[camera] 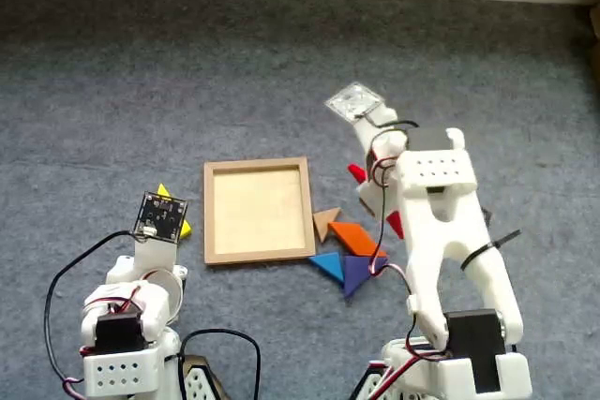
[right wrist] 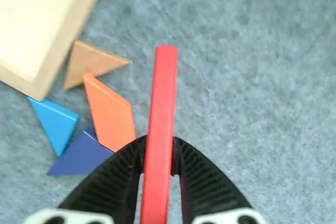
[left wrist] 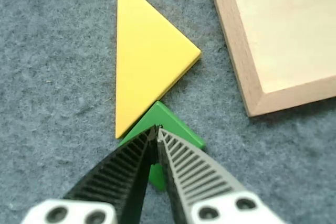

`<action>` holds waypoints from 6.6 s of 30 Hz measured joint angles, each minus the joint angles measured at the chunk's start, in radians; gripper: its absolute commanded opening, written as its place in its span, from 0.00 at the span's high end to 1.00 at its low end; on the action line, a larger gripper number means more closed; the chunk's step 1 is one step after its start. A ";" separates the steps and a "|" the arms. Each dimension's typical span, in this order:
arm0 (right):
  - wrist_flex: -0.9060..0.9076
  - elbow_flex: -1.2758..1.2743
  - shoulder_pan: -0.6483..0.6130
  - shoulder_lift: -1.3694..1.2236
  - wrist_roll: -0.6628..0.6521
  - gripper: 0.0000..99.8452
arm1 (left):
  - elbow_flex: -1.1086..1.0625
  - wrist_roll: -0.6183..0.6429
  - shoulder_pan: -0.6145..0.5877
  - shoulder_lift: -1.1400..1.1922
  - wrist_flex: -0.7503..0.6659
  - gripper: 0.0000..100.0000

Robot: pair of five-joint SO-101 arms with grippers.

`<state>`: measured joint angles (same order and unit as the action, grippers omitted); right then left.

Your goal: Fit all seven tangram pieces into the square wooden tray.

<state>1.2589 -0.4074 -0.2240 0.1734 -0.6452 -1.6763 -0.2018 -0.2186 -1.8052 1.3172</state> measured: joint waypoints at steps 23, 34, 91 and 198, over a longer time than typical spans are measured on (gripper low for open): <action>-0.750 -0.341 -0.400 0.000 -0.276 0.99 | 0.000 0.000 0.000 0.000 0.000 0.98; -1.036 -0.422 -0.440 0.000 -0.282 0.99 | 0.000 0.000 0.000 0.000 0.000 0.98; -0.783 -0.354 -0.448 -0.141 -0.020 0.97 | 0.000 0.000 0.000 0.000 0.000 0.98; -0.230 -1.270 -0.052 1.642 0.516 0.98 | 0.509 -0.146 -0.112 0.189 0.000 0.81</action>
<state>1.0288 -1.6778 -0.2762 1.8151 -0.1297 -1.1669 -0.3475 -0.3307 -1.6164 1.3172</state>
